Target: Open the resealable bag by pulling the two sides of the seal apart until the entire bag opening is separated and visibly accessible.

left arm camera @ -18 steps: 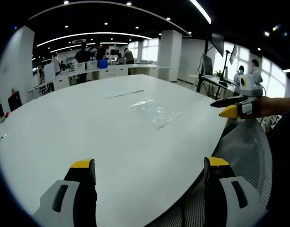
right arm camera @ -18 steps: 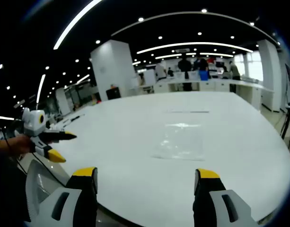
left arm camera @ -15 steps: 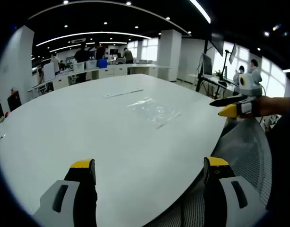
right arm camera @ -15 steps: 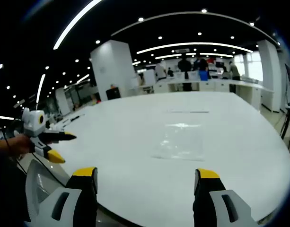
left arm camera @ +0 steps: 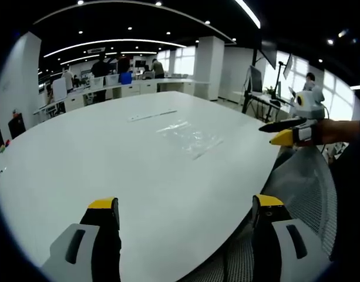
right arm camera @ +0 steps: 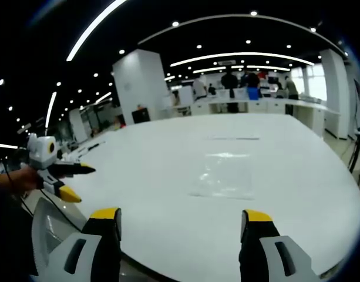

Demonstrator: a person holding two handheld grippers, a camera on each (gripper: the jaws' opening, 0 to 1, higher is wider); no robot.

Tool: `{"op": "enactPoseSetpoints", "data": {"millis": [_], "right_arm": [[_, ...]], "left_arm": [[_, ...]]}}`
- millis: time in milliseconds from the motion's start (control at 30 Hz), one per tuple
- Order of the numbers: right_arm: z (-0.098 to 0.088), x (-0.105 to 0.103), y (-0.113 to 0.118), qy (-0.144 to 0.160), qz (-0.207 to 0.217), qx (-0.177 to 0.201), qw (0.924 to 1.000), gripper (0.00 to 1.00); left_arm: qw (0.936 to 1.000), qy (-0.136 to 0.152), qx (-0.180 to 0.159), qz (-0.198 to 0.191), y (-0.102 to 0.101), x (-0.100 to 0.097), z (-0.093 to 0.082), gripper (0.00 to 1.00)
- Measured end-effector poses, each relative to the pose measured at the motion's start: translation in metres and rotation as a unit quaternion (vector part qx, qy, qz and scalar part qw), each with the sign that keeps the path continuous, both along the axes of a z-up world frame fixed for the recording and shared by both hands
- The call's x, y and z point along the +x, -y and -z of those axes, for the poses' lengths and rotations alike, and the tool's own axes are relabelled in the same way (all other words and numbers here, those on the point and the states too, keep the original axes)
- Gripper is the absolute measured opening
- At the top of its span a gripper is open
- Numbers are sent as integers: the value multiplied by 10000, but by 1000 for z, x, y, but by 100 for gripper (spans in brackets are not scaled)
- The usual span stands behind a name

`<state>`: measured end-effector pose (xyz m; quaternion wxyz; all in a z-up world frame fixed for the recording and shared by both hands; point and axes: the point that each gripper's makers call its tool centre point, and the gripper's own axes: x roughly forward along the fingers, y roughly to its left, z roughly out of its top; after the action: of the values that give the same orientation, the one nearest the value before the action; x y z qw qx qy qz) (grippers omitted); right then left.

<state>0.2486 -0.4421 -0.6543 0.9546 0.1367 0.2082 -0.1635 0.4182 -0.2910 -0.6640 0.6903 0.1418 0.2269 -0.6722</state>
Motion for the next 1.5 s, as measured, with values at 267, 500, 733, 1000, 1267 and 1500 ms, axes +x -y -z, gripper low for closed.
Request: {"op": "enactPoseSetpoints", "data": {"millis": [267,500,733,1000,1267,1500], "right_arm": [[1,0,0,-14,-5,5,10000,82],[1,0,0,-17,-7,10,10000,82],[1,0,-1,-31,-13,12,10000,82],[1,1,-1,-32,-29,-16,10000,81],[1,3,5,-95,-62,-119,9999,80],[2,3,10,-134,-108,-199,9997,80]], "left_arm": [[10000,-19,18,35,0,-2,1,91],[10000,-17,39,43,0,-2,2,91],[10000,-23,65,53,-1,-2,3,90],[9999,-29,84,55,-1,-2,4,90],[9999,-23,95,91,0,-3,4,90],[9999,-37,113,81,0,-2,5,90]]}}
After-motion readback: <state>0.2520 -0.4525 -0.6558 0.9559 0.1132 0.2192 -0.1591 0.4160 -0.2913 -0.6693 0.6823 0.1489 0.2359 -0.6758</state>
